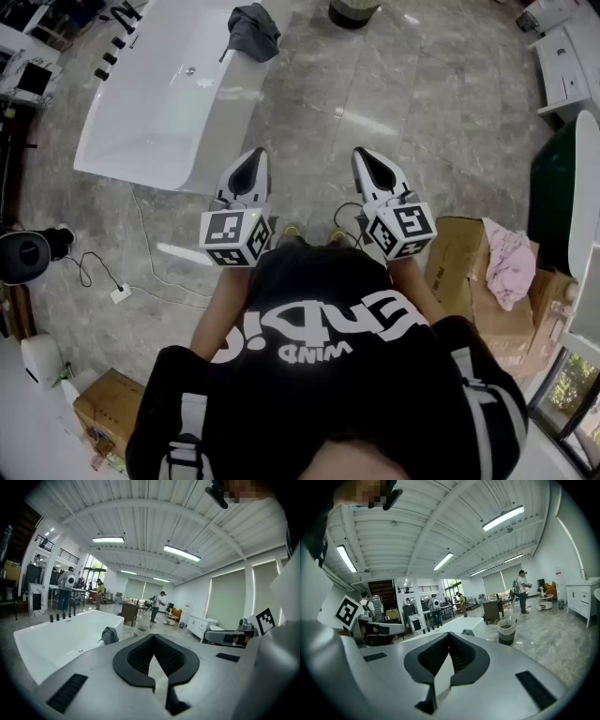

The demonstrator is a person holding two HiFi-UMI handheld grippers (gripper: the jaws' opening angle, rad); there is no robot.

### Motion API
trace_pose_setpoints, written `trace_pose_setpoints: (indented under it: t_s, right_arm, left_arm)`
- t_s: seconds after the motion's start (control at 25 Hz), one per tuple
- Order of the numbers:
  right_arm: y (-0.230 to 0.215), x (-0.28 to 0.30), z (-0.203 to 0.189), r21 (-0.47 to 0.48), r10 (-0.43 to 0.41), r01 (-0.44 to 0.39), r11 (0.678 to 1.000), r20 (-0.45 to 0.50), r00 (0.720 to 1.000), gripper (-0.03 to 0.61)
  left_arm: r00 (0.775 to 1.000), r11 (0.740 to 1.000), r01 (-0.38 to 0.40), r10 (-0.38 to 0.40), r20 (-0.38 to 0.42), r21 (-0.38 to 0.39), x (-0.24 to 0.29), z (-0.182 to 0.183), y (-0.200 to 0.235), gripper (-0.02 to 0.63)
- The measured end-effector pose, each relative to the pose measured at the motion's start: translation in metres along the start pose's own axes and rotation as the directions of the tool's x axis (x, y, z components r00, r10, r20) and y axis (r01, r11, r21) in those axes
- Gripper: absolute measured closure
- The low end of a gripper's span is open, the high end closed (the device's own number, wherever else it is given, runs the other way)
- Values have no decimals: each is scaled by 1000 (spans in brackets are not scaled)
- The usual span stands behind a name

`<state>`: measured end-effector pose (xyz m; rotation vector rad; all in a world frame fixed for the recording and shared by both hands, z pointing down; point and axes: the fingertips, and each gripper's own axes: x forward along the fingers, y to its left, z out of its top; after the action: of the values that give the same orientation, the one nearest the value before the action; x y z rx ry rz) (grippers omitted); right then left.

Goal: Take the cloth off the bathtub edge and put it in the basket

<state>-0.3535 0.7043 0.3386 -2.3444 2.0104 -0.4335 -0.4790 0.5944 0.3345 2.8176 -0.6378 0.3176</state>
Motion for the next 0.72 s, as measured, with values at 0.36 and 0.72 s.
trace_pose_setpoints:
  t_s: [0.36, 0.72]
  right_arm:
    - [16, 30, -1, 39, -6, 5, 999, 38, 999, 565]
    - [9, 67, 4, 35, -5, 4, 999, 27, 1000, 565]
  left_arm:
    - [999, 998, 50, -50, 7, 23, 5, 4, 38, 598]
    - [999, 999, 45, -46, 19, 18, 35, 16, 72, 598]
